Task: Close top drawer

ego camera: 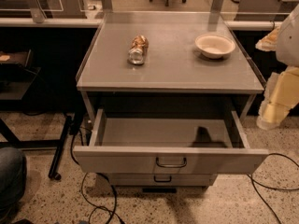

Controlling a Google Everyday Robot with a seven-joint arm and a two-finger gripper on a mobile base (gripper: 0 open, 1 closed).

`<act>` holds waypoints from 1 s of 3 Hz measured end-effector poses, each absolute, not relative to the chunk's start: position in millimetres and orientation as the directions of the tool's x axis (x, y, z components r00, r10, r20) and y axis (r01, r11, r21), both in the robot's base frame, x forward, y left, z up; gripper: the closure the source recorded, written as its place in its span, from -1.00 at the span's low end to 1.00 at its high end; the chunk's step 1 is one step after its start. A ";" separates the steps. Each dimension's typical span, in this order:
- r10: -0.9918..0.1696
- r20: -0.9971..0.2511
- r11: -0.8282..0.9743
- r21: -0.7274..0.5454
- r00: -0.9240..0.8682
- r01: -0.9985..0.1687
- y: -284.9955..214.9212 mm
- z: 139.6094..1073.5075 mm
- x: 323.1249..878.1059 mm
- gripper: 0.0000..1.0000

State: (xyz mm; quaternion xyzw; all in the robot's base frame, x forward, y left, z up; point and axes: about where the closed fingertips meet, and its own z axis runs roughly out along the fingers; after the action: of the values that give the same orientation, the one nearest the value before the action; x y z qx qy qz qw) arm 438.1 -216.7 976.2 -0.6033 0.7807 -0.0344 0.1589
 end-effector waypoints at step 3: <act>-0.953 -0.207 0.270 -0.246 -0.221 -0.931 -216.7 976.2 438.1 -0.29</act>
Offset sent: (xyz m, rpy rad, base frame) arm 0.0000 0.0000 0.0000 0.0000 0.0000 0.0000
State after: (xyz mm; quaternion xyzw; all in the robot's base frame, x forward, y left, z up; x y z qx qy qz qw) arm 438.1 -216.7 976.2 -0.6033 0.7807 -0.0344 0.1590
